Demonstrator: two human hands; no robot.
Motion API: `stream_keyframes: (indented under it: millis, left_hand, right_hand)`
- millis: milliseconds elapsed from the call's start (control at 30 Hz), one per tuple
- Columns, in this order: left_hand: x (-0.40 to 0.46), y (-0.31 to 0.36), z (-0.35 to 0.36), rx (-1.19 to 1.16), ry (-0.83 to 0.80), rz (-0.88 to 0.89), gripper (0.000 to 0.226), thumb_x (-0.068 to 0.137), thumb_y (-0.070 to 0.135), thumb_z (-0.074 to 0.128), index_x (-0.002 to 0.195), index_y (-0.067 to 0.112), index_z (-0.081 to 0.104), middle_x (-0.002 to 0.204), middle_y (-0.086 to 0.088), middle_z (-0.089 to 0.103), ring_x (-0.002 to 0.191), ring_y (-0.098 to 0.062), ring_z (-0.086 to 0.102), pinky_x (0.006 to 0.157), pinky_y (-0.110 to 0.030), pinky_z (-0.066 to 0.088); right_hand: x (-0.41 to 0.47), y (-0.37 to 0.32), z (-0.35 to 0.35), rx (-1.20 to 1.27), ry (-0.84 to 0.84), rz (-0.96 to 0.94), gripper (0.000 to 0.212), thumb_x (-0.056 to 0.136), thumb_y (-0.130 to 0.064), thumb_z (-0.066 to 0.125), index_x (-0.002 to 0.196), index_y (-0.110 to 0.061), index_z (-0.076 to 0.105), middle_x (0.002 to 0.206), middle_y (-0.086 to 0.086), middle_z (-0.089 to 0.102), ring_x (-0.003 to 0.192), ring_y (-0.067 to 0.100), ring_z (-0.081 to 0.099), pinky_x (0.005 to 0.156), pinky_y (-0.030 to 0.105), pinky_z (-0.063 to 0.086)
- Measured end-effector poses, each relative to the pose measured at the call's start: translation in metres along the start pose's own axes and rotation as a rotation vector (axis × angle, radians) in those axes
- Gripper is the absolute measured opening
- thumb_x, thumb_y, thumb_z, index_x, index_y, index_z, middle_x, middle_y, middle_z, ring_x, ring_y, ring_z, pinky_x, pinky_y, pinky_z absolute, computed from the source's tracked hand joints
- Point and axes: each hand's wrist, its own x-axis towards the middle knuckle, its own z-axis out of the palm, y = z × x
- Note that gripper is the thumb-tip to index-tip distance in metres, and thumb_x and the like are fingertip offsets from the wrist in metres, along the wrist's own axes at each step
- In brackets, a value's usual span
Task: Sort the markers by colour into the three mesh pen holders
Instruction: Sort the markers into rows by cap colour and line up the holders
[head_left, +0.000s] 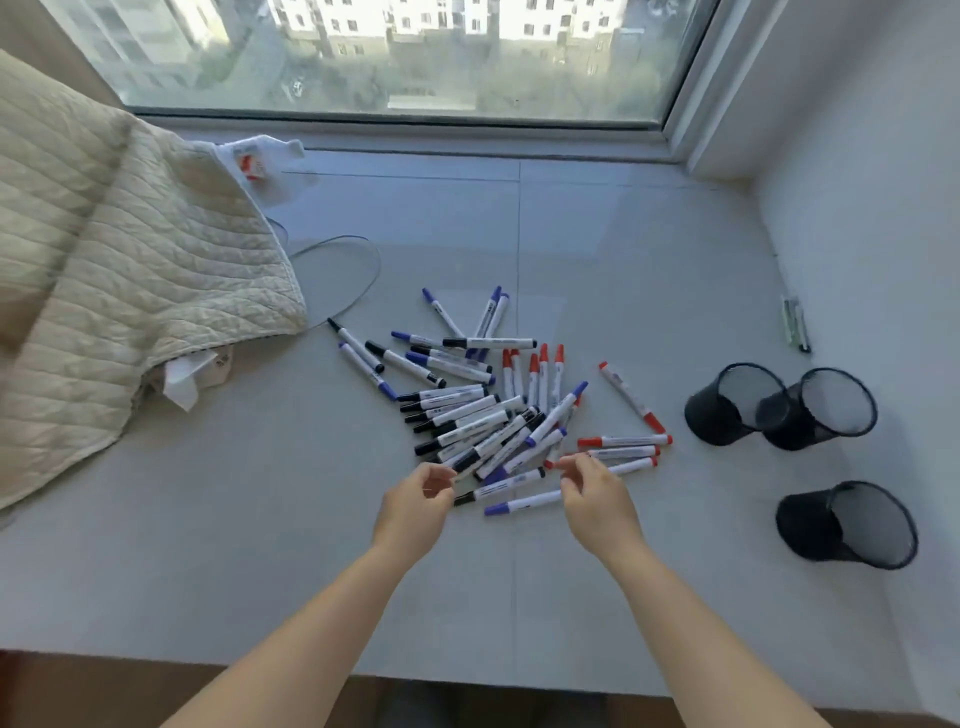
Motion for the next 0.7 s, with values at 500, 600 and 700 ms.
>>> stream_keyframes:
  millis: [500, 600, 700]
  left_hand:
    - [0.101, -0.048, -0.086, 0.249, -0.037, 0.157, 0.018, 0.091, 0.029, 0.049, 0.104, 0.022, 0.061, 0.102, 0.008, 0.062, 0.087, -0.009, 0.053, 0.075, -0.023, 0.037]
    - [0.124, -0.037, -0.078, 0.359, -0.008, 0.251, 0.022, 0.092, 0.031, 0.048, 0.109, 0.021, 0.059, 0.111, 0.005, 0.058, 0.098, -0.012, 0.053, 0.078, -0.027, 0.041]
    - [0.142, -0.031, -0.07, 0.498, 0.001, 0.34, 0.031, 0.092, 0.032, 0.047, 0.12, 0.02, 0.054, 0.122, 0.002, 0.052, 0.114, -0.017, 0.046, 0.089, -0.033, 0.044]
  right_hand:
    - [0.033, -0.068, 0.111, -0.309, 0.101, -0.064, 0.027, 0.09, -0.011, 0.043, 0.113, -0.01, 0.058, 0.111, 0.006, 0.056, 0.101, 0.022, 0.051, 0.076, 0.036, 0.048]
    - [0.046, -0.067, 0.11, -0.421, 0.125, -0.114, 0.026, 0.091, -0.014, 0.043, 0.114, -0.011, 0.056, 0.111, 0.008, 0.055, 0.098, 0.022, 0.048, 0.077, 0.032, 0.047]
    - [0.06, -0.066, 0.109, -0.619, 0.088, -0.284, 0.03, 0.093, -0.019, 0.042, 0.12, -0.014, 0.054, 0.119, 0.006, 0.052, 0.106, 0.023, 0.044, 0.089, 0.034, 0.042]
